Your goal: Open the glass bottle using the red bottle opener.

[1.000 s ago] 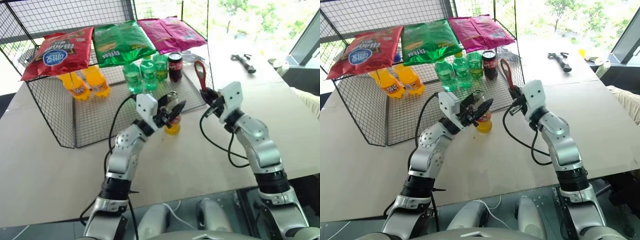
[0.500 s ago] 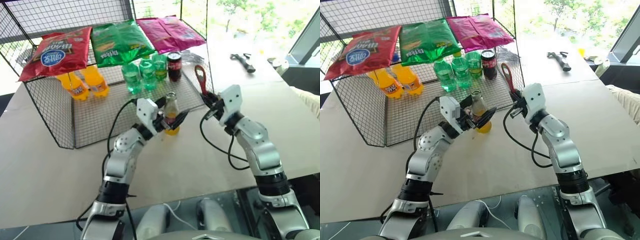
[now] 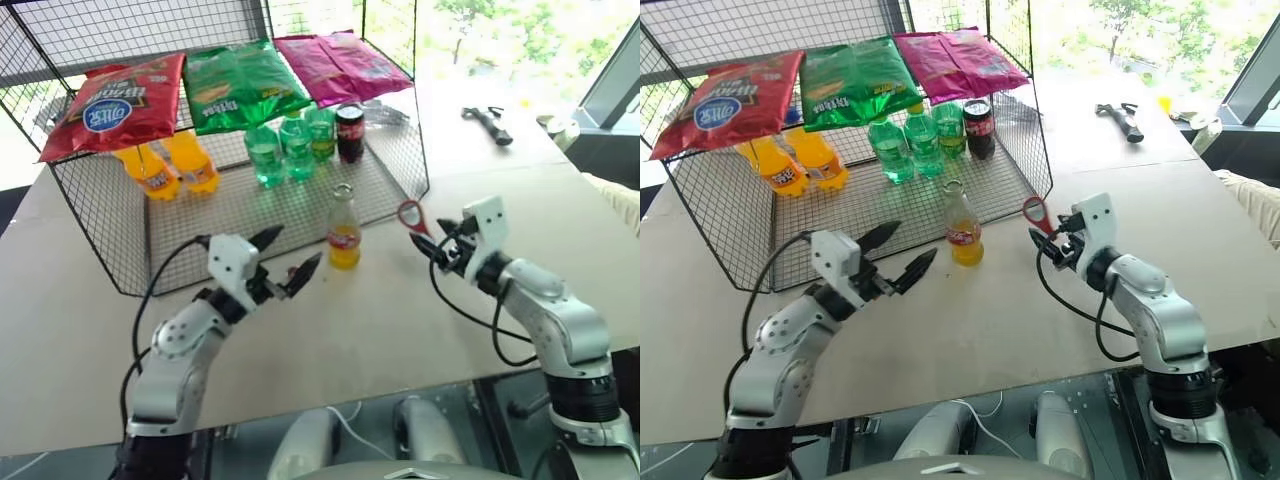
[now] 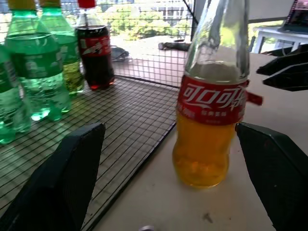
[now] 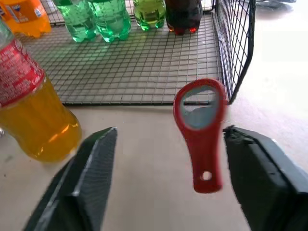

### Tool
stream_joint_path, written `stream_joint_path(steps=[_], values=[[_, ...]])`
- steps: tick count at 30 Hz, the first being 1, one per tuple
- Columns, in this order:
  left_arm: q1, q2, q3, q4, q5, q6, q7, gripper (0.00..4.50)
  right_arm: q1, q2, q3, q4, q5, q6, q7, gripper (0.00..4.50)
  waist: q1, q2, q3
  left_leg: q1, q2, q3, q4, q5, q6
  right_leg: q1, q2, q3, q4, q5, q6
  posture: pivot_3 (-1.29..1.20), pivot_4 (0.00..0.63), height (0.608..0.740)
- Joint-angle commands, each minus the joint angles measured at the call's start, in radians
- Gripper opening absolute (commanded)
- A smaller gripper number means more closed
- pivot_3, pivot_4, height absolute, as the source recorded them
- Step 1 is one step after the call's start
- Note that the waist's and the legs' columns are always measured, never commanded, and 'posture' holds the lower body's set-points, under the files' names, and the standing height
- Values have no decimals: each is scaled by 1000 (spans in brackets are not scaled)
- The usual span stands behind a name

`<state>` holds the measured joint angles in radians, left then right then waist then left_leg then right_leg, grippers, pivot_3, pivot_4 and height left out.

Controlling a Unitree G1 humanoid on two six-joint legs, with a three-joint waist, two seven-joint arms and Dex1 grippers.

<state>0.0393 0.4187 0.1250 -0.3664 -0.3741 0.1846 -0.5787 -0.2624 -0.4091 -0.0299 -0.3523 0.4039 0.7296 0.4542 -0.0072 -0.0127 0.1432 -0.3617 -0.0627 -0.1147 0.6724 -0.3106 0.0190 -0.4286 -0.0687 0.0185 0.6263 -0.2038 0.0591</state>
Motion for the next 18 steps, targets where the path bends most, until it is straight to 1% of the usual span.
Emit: stream_joint_path(steps=[1,5,8,11,16,18], values=[[43,24,31,-62,7,27,24,4500,36,-53,-25,-40,10,-28,54,4468,-1,0,0,0,0,0,0,0,0,0,0,0,0,0,0,0,150,740],[155,45,76,-108,-4,64,37,4500,135,-129,-60,-15,-3,-139,148,4468,-2,0,0,0,0,0,-1,0,0,0,0,0,-1,0,0,0,150,740],[257,54,109,-132,11,54,41,4500,214,-163,-96,36,-7,-305,245,4468,-2,0,0,0,1,1,-2,0,0,0,0,0,-2,0,0,0,150,740],[351,43,122,-142,23,34,42,4500,244,-184,-124,100,3,-433,340,4468,-2,0,1,1,1,2,-2,0,0,1,0,1,-2,0,0,0,150,740],[414,17,110,-150,56,-1,61,4500,250,-206,-151,163,43,-498,442,4468,-1,0,5,15,3,3,-2,-4,6,16,0,0,-3,-1,0,0,150,740],[426,3,108,-158,52,-5,67,4500,262,-213,-150,168,46,-511,469,4468,1,0,5,16,3,2,-2,-4,6,17,1,0,-3,-1,1,0,150,740]])
